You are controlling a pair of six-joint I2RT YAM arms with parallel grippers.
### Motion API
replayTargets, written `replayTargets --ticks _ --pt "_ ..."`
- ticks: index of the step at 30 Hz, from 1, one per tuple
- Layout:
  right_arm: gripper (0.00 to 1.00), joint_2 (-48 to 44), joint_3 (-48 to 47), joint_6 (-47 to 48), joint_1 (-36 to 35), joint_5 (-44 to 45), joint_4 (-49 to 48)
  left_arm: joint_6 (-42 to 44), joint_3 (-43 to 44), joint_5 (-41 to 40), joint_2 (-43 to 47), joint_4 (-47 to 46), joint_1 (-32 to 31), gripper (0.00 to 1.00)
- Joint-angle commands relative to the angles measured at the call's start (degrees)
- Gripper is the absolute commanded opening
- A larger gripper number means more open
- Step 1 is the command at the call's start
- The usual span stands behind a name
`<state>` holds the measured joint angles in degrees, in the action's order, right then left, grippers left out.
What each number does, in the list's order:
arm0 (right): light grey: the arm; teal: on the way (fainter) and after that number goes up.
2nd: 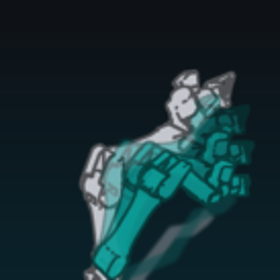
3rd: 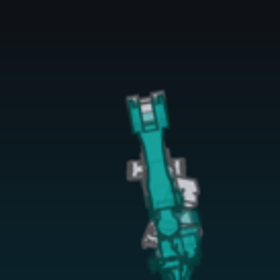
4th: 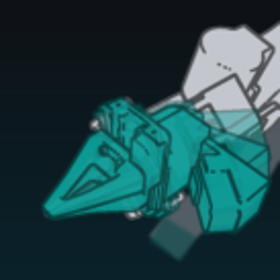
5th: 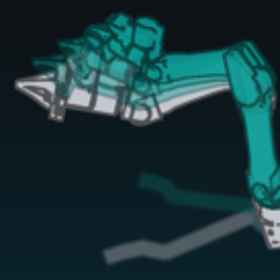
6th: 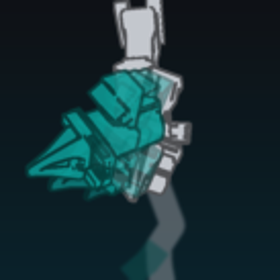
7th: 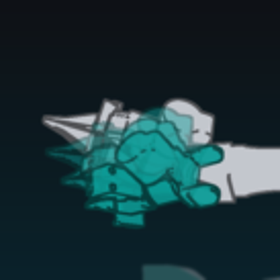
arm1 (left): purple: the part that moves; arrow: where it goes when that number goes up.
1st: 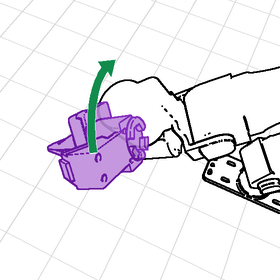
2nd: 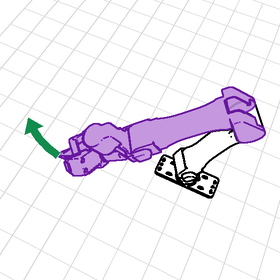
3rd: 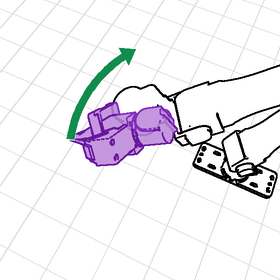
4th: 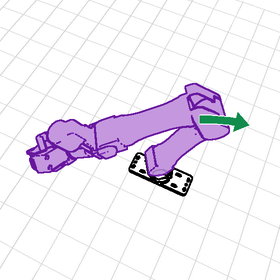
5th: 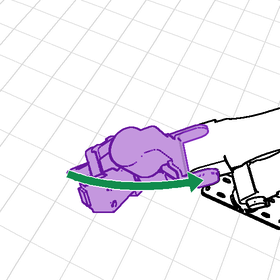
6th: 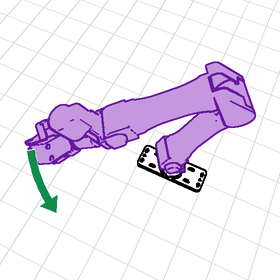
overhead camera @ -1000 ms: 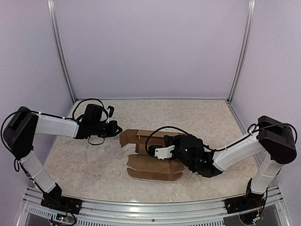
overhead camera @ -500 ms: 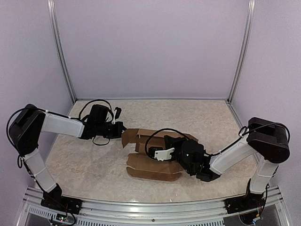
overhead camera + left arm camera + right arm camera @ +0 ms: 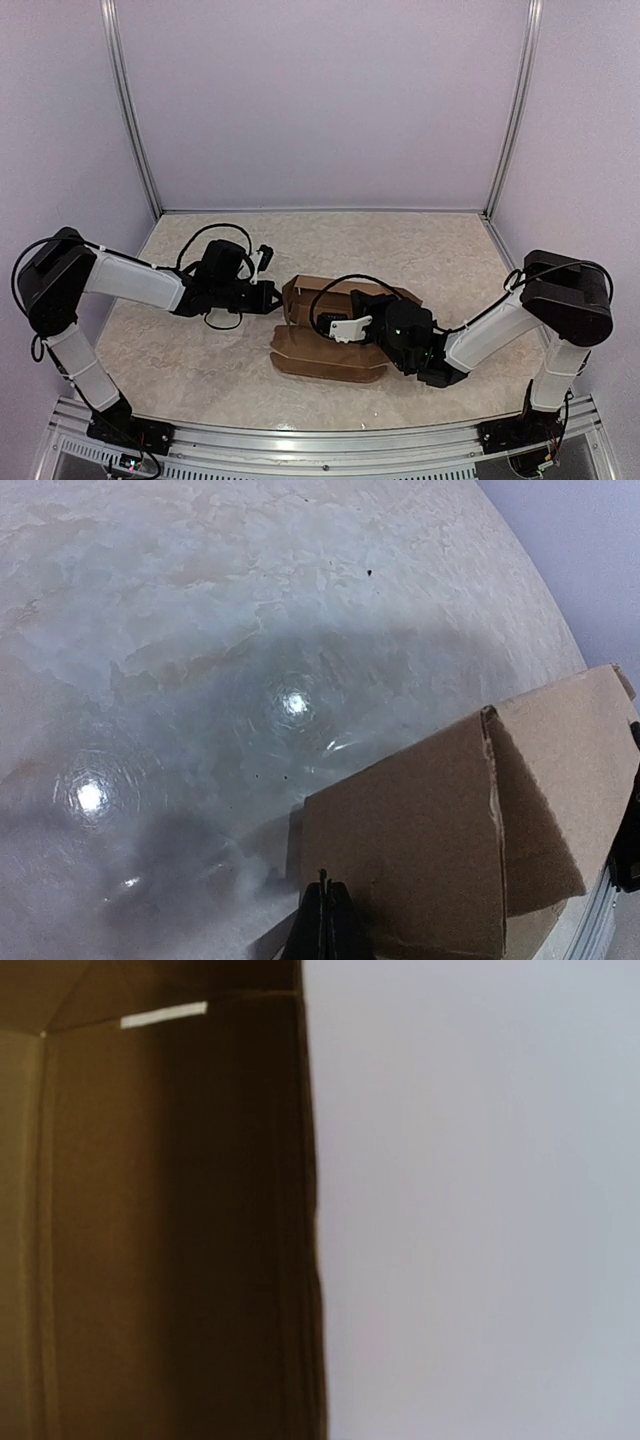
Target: Fold the paper box
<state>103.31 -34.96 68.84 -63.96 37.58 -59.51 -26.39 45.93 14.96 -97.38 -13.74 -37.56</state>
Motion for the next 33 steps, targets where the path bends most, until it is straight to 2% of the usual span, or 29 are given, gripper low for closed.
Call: replayTargets --ticks 1,7,14,33 --pt "0.00 1.16 0.38 -2.56 -0.46 1.16 0.47 1.49 -1.29 -3.80 2.32 -1.11 -1.00 0.00" --pt "0.00 1.13 0.25 -5.21 -0.47 0.60 2.94 3.40 -1.51 -9.02 3.46 1.48 -3.04 0.12" --pt "0.00 1.53 0.55 -5.76 -0.46 0.71 3.07 4.56 -2.38 -9.98 4.68 1.48 -3.49 0.20" --pt "0.00 1.79 0.42 -7.89 -0.62 0.41 5.13 8.17 -4.25 -9.44 7.45 0.72 -6.91 0.21"
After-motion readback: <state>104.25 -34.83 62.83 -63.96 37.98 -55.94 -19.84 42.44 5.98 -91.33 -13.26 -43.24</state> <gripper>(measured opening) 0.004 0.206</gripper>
